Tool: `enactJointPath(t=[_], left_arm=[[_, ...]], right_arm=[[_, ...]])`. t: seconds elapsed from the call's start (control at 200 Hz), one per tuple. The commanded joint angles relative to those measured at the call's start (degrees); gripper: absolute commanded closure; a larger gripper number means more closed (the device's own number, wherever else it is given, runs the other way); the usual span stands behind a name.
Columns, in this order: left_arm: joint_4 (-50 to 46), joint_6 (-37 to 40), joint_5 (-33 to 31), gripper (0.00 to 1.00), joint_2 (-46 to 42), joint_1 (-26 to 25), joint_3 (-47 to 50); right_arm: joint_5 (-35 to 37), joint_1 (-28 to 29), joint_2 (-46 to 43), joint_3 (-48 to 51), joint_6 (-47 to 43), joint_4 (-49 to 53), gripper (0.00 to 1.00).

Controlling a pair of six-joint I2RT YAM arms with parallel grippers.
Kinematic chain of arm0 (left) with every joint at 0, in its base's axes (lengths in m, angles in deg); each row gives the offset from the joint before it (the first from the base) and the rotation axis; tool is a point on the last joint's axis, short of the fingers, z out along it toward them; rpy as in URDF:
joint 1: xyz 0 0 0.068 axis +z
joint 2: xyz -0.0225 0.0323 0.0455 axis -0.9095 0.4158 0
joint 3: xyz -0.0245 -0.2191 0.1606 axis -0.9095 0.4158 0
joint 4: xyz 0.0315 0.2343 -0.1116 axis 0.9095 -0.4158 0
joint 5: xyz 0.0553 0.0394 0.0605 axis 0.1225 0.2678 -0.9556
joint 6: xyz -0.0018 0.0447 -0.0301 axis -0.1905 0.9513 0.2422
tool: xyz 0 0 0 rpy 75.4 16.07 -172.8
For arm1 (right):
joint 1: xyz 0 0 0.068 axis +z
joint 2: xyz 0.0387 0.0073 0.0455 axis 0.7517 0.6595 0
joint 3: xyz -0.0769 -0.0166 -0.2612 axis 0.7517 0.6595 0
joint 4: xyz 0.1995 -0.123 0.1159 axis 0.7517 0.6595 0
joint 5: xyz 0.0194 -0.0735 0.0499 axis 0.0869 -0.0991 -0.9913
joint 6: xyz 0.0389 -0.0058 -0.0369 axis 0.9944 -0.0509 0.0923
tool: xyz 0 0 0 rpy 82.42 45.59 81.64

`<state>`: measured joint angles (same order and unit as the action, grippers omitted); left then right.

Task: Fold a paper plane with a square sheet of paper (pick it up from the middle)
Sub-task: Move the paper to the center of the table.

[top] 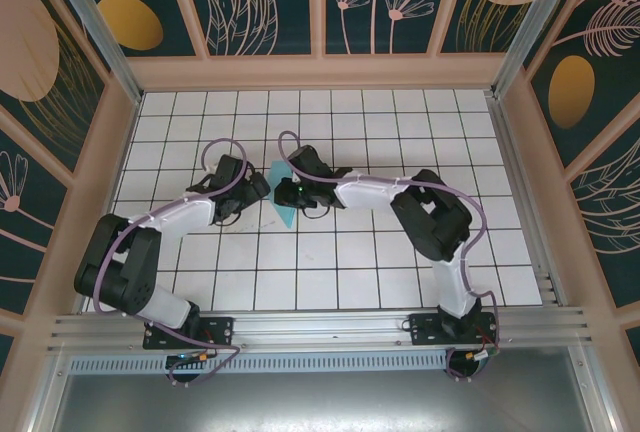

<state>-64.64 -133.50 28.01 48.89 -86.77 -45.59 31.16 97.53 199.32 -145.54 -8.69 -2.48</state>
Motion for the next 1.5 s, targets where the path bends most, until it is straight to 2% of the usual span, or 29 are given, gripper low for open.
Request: enactJointPath(t=[0.0,0.14,0.295,0.545,0.626,0.756,0.966,1.161,1.491], left_arm=[[2.0,-1.2,1.0,0.02,-1.6,0.4,1.0],[2.5,-0.6,2.6,0.02,-1.9,0.5,1.6],[3.8,0.2,5.5,0.02,-2.3,0.5,2.5],[7.5,0.4,10.1,0.01,-4.2,0.5,4.9],[9.6,0.2,12.4,0.01,-4.2,0.5,5.6],[12.0,0.0,16.1,0.02,-4.3,0.5,6.2],[19.0,-3.4,22.0,0.01,-5.6,0.4,9.8],[24.0,-6.6,25.8,0.02,-5.3,-0.2,12.1],[25.5,-9.3,26.3,0.01,-5.2,-3.8,12.6]], right_arm=[[1.4,-0.1,2.8,-3.1,-1.6,5.1,0.8],[1.4,-0.2,5.1,-5.5,-7.7,10.3,0.8],[1.2,-1.1,4.5,-3.0,-20.6,15.6,0.81],[-2.0,-4.1,-4.5,8.7,-36.5,17.6,0.79],[-1.2,-3.8,-7.6,10.5,-38.5,17.1,0.79],[-3.0,-4.2,-13.7,11.9,-33.0,12.7,0.74],[1.6,-4.6,-23.5,18.5,-10.6,2.2,0.56],[3.5,-4.6,-24.3,23.1,3.7,-3.4,0.54],[2.4,-4.8,-16.7,19.6,5.0,-4.5,0.59]])
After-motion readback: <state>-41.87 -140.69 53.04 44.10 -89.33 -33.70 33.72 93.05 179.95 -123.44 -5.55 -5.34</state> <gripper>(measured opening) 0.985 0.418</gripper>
